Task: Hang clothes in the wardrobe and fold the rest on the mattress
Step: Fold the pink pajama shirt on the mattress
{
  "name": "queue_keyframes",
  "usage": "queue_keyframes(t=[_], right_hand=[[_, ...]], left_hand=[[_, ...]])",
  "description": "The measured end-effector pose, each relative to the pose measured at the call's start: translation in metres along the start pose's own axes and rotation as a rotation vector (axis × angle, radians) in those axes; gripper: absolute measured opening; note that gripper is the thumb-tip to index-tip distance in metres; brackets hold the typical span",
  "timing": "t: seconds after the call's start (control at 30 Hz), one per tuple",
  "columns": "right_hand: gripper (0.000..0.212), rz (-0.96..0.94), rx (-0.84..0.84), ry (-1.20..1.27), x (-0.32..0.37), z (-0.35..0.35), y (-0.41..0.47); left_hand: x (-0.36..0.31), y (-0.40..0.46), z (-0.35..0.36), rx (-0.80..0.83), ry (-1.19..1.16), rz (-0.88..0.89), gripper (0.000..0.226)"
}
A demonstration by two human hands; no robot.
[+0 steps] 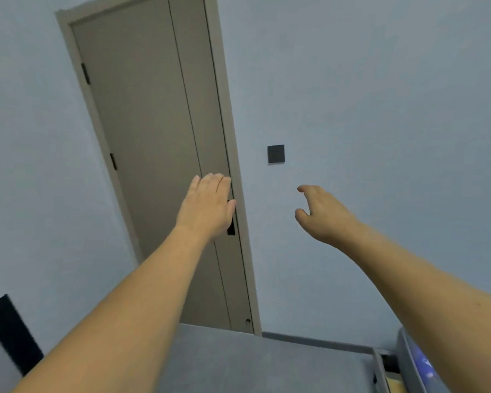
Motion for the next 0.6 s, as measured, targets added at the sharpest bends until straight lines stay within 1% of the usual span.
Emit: queue_keyframes(t=[0.13,0.27,0.33,0.43,0.5,0.53,0.6], right_hand=[[0.057,0.12,0.028,-0.026,-0.09,0.01,0.011],[0.057,0.251,0.017,-0.078,-0.187,-0.002,0.005],[0.057,0.326,0.016,-0.099,-0.237,-0.012,-0.006],[0.057,0.433,0.004,-0.122,-0.313,-0.025,-0.026],[0.056,0.493,-0.018,-0.117,-0.364,-0.033,-0.041],[0.056,0.5,-0.023,-0.114,-0.377,-0.032,-0.045],[0.056,0.548,-0.024,-0.104,-0.419,-0.034,-0.063]], left_hand=[[-0.073,0.051,0.073,0.078,-0.097,0.08,0.054],[-0.17,0.1,0.132,0.136,-0.194,0.174,0.053],[-0.228,0.117,0.151,0.163,-0.241,0.247,0.054],[-0.317,0.136,0.174,0.16,-0.275,0.383,0.054],[-0.375,0.145,0.188,0.177,-0.328,0.415,0.053],[-0.388,0.147,0.193,0.189,-0.349,0.417,0.053],[-0.437,0.151,0.209,0.206,-0.358,0.478,0.053]])
Point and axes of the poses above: each hand's wrist, its own y-axis towards the middle knuckle, its own z-axis out of the palm, x = y × z, the point moved 5 cm from there along y, towards the middle knuckle, and after that the axes turned 13 degrees about -z, right-handed, at the moved point
